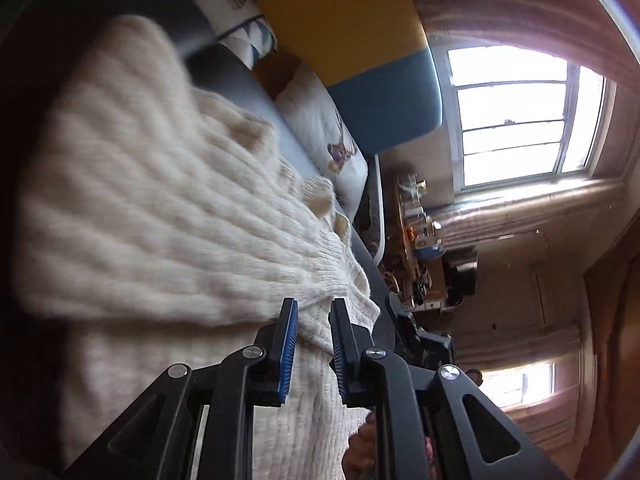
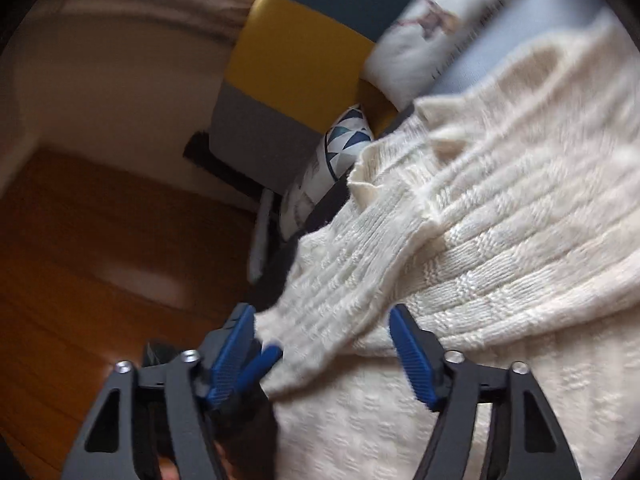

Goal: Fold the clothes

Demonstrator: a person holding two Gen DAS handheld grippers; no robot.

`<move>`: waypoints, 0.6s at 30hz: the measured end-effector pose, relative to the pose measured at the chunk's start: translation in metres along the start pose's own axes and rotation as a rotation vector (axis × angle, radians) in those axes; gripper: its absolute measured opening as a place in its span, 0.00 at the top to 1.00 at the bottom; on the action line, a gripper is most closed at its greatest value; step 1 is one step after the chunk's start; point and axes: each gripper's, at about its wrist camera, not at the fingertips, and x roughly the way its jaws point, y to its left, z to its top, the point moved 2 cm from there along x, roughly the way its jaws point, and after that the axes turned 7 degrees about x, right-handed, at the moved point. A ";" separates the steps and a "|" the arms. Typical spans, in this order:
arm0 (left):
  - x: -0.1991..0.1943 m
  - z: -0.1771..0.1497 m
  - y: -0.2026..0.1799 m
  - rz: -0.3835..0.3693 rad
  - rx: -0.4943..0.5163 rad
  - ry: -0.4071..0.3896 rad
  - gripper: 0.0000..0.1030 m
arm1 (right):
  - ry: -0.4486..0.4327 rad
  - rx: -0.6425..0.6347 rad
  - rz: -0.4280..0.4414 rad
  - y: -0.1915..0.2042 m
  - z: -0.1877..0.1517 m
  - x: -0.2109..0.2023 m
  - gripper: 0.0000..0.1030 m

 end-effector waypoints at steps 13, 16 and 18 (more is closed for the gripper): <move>-0.007 -0.036 0.043 -0.030 -0.068 -0.012 0.86 | -0.115 -0.056 -0.080 0.005 0.003 0.046 0.22; -0.004 -0.042 0.042 -0.001 -0.045 -0.019 0.86 | -0.057 -0.140 -0.111 0.018 -0.003 0.057 0.08; -0.006 -0.046 0.041 0.019 -0.015 -0.019 0.86 | -0.047 -0.122 -0.156 0.021 -0.001 0.060 0.13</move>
